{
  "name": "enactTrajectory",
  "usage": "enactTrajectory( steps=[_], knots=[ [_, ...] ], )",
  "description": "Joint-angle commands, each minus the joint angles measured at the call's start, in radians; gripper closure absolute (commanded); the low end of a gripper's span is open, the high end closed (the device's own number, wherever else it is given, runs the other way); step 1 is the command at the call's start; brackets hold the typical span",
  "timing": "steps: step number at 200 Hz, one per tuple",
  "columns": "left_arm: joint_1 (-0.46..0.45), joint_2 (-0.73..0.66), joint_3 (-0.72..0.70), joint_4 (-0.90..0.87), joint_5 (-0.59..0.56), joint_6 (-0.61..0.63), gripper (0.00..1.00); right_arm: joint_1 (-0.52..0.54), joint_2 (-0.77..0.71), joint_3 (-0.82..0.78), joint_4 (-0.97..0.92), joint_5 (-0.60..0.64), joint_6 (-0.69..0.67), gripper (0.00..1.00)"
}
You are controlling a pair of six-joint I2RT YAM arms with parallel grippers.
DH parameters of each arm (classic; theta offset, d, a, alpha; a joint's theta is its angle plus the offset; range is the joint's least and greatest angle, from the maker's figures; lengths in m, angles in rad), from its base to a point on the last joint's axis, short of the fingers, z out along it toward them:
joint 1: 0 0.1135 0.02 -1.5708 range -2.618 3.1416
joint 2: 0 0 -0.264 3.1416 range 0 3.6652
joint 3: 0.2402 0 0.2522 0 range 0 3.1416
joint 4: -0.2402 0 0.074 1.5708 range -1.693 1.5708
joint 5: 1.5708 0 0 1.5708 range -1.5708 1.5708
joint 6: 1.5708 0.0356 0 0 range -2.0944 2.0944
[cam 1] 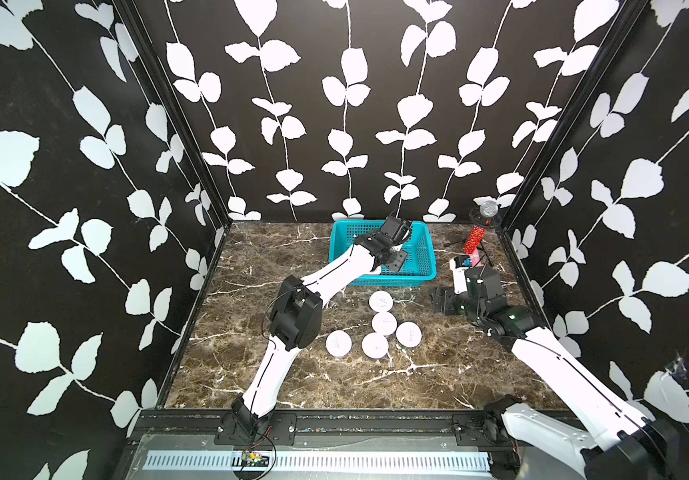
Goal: Put the yogurt in the basket
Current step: Place the yogurt in the basket.
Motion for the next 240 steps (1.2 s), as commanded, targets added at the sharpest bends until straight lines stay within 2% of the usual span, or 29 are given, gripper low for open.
enactTrajectory(
  steps=[1,173,208,240],
  knots=[
    [0.006,0.007,0.038,-0.035,0.012,0.019,0.46,-0.006,-0.002,-0.028,0.012,-0.008,0.006,0.14],
    [0.006,0.103,0.096,-0.097,0.042,0.063,0.44,-0.006,-0.002,-0.025,0.012,-0.019,0.009,0.14],
    [0.006,0.111,0.104,-0.110,0.047,0.067,0.40,-0.007,0.001,-0.024,0.015,-0.020,0.009,0.14],
    [0.006,0.110,0.112,-0.116,0.051,0.074,0.33,-0.006,0.003,-0.023,0.015,-0.020,0.009,0.14]
  ],
)
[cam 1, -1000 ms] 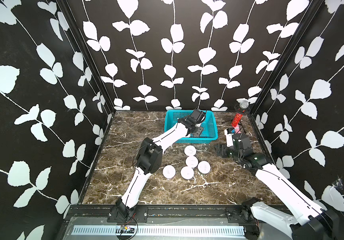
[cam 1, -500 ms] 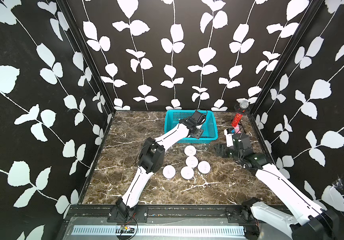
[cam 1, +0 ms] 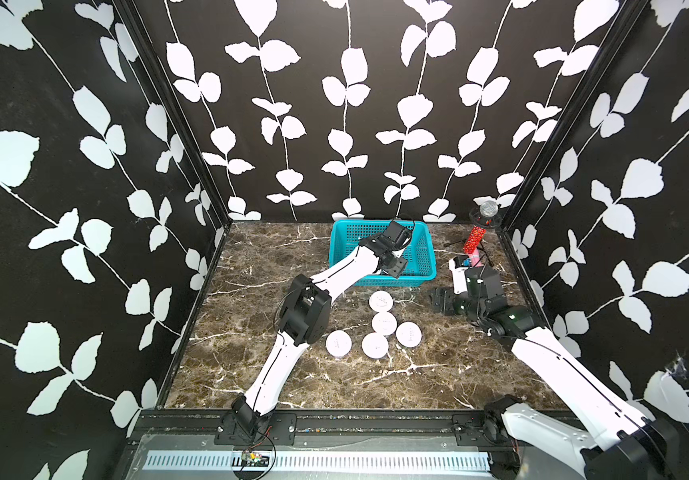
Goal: Put the yogurt in the basket
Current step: Place the yogurt in the basket, then pick up the yogurt from the center of the board.
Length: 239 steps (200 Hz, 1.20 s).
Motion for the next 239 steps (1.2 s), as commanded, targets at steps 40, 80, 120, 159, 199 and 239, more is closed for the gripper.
enactTrajectory(
  steps=[40,80,120,159,199,239],
  knots=[
    [0.000,0.004,0.048,-0.056,0.028,0.024,0.28,-0.005,0.001,-0.023,0.012,-0.001,0.008,0.14],
    [0.000,0.006,0.050,-0.060,0.029,0.025,0.27,-0.005,0.001,-0.019,0.010,-0.002,0.007,0.14],
    [0.001,-0.002,0.073,-0.083,0.042,0.025,0.26,-0.005,0.004,-0.015,0.010,-0.002,0.006,0.14],
    [0.001,-0.075,0.070,-0.086,0.071,0.019,0.25,-0.005,0.017,-0.005,0.006,-0.014,0.002,0.14],
    [0.009,-0.219,-0.037,-0.034,0.078,0.011,0.25,-0.005,0.049,0.020,0.006,-0.055,-0.008,0.14],
    [0.065,-0.447,-0.316,0.107,0.124,-0.064,0.26,0.013,0.117,0.067,-0.017,-0.093,-0.029,0.15]
  ],
)
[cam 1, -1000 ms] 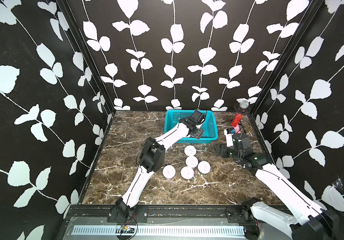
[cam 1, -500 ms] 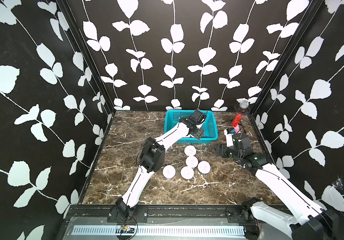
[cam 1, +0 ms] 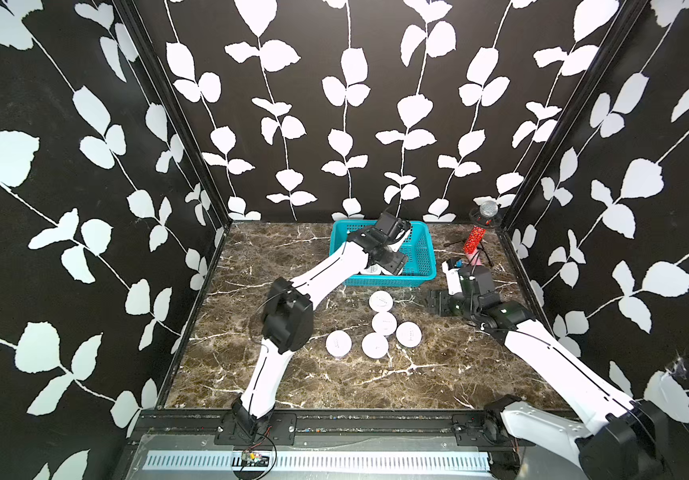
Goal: Put the yogurt in the basket
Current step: Pick up the yogurt from the center of the board.
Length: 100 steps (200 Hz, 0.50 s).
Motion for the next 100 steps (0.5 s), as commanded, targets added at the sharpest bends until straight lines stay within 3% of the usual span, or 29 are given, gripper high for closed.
enactTrajectory(
  steps=[1,21,100],
  knots=[
    [0.043,-0.188,-0.143,0.111,0.042,-0.061,0.26,0.015,0.035,0.066,-0.010,-0.031,-0.023,0.15],
    [0.110,-0.311,-0.306,0.180,0.056,-0.096,0.26,0.047,0.075,0.094,-0.026,-0.018,-0.036,0.16],
    [0.232,-0.694,-0.784,0.228,-0.006,-0.177,0.26,0.185,0.247,0.230,-0.055,0.009,-0.061,0.18]
  ],
)
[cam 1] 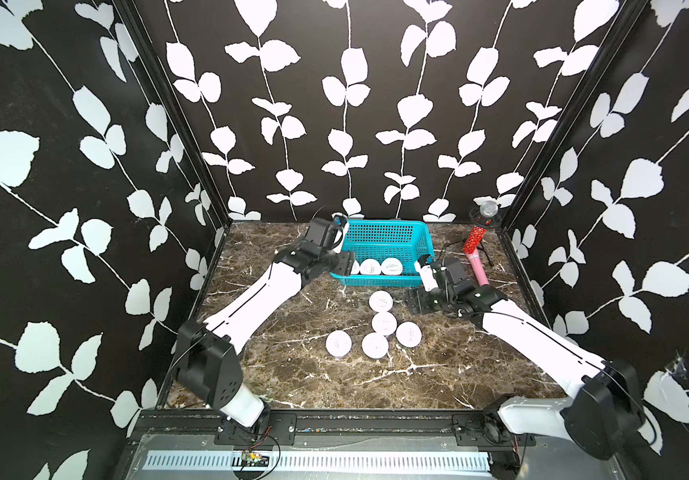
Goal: Put the yogurt in the basket
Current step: Pick up the yogurt from the center of the board.
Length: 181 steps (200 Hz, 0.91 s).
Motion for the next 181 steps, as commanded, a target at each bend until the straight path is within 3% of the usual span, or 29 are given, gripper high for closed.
enactTrajectory(
  steps=[1,71,181],
  knots=[
    [0.026,-0.108,-0.111,0.025,-0.019,-0.047,0.26,0.035,0.045,0.074,-0.011,0.019,-0.016,0.18],
    [0.047,-0.284,-0.355,0.018,-0.067,-0.090,0.26,0.130,0.198,0.203,-0.046,0.037,0.009,0.20],
    [0.064,-0.349,-0.400,0.004,-0.102,-0.066,0.26,0.199,0.410,0.394,-0.129,0.114,0.075,0.18]
  ],
)
